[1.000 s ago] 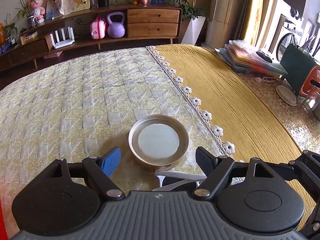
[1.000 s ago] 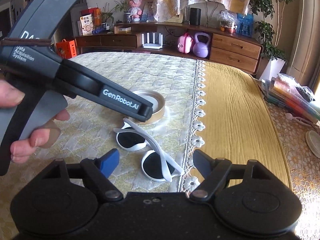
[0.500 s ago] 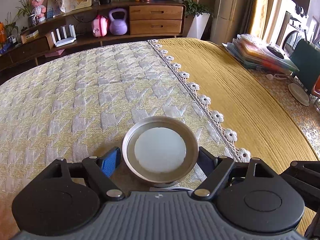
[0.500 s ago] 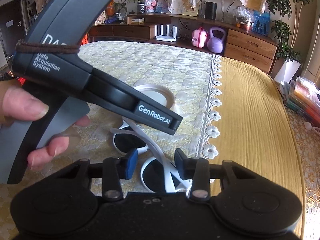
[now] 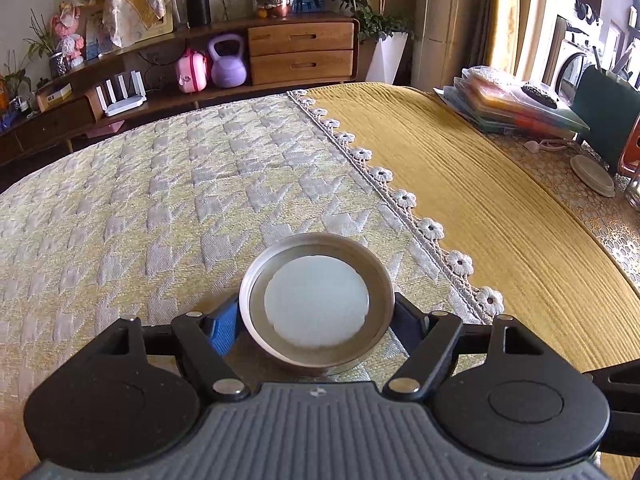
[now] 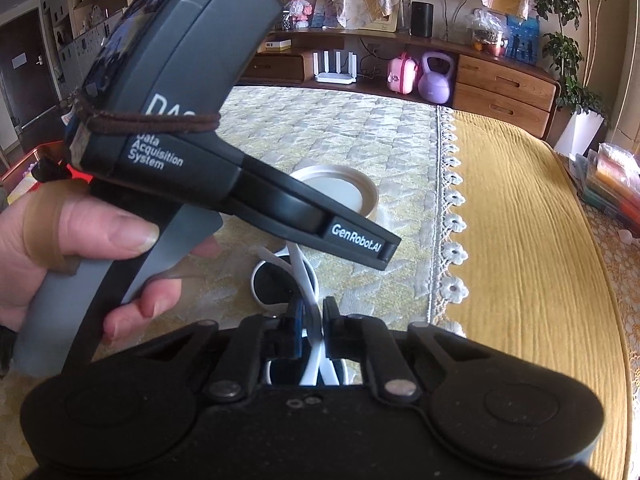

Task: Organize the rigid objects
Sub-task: 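Carry lid over red tin with left tool while right tool carries sunglasses there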

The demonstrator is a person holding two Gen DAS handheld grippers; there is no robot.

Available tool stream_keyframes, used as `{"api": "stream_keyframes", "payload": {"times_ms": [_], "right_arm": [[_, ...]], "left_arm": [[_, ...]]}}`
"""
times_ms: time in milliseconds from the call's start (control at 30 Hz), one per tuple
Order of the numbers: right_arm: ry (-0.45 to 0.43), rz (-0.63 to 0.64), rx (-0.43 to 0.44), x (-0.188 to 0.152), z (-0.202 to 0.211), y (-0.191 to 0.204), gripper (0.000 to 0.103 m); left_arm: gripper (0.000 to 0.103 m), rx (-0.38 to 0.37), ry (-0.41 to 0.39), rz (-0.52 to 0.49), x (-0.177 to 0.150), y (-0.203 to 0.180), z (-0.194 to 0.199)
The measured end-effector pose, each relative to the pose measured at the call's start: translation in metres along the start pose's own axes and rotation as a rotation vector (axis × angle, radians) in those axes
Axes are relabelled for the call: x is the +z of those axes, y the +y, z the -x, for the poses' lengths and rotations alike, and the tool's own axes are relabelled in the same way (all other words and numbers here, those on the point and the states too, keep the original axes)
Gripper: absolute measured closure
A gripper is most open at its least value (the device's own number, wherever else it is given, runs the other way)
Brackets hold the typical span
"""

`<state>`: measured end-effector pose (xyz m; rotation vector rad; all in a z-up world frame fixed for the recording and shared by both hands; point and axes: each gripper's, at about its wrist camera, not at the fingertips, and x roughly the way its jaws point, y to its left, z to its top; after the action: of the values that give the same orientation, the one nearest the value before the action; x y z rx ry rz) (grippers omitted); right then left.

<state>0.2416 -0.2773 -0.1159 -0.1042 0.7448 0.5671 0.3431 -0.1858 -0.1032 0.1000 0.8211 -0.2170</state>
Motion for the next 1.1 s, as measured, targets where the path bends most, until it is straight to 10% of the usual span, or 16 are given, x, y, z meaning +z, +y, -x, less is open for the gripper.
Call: {"api": "stream_keyframes", "payload": {"times_ms": [1100], "right_arm": [[-0.056, -0.256, -0.07, -0.008, 0.068, 0.062, 0.099]], "left_arm": [[0.026, 0.022, -0.003, 0.102, -0.063, 0.098, 0.16]]}}
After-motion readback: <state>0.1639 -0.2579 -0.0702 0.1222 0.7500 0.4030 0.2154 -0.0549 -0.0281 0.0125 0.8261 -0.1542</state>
